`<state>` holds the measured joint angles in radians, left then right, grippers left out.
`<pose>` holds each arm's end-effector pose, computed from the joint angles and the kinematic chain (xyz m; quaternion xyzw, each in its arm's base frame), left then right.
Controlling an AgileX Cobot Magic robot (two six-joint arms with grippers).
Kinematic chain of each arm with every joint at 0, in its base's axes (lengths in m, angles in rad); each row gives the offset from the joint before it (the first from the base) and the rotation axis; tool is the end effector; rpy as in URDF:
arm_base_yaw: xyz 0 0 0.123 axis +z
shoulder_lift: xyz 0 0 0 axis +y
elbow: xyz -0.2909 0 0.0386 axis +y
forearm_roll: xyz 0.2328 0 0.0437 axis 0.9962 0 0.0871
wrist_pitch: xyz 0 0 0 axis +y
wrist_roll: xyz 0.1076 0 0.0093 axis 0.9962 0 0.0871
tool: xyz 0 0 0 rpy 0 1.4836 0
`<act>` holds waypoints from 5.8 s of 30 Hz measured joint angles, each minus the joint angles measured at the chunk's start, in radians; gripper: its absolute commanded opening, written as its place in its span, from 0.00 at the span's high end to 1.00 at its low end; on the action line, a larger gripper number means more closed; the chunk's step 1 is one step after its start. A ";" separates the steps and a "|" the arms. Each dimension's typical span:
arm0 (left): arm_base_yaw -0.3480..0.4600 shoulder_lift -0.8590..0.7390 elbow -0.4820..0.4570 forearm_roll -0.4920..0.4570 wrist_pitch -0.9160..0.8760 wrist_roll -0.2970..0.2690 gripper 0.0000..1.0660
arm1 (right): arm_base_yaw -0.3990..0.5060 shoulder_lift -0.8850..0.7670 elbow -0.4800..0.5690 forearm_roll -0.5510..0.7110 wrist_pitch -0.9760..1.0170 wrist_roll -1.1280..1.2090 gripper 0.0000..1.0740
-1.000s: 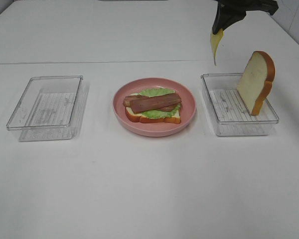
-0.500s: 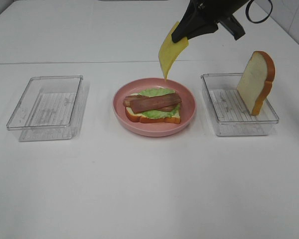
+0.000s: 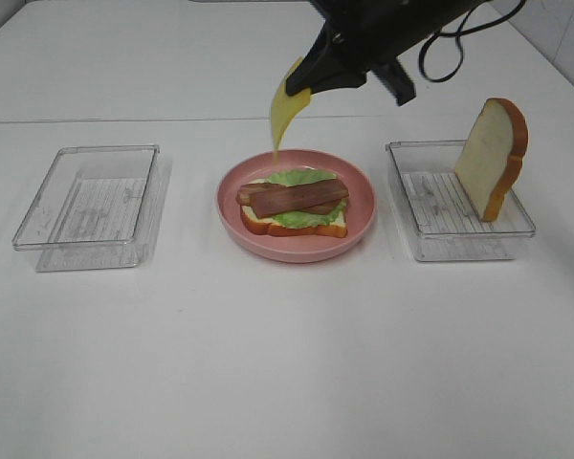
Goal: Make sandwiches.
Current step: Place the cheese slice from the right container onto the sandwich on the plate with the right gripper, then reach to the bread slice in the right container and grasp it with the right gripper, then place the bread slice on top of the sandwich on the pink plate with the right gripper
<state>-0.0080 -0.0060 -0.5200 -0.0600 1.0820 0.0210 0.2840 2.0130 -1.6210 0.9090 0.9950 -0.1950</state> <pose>-0.0156 -0.0056 0.2658 0.0142 0.8515 -0.0265 0.5235 0.3932 0.1893 0.2501 -0.0294 0.9092 0.4021 0.1036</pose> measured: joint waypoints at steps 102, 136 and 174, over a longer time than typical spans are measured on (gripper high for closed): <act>0.000 0.000 0.000 0.007 0.000 0.000 0.06 | -0.288 0.176 -0.472 -0.775 0.224 0.252 0.08; 0.000 0.000 0.000 0.007 0.000 0.000 0.06 | -0.288 0.271 -0.381 -0.803 0.231 0.258 0.99; 0.000 0.000 0.000 0.007 0.000 0.000 0.06 | -0.288 -0.161 -0.157 -0.695 0.232 0.239 0.99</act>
<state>-0.0080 -0.0060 -0.5200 -0.0530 1.0820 0.0210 -0.0040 1.8520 -1.7780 0.2140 1.2270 0.0440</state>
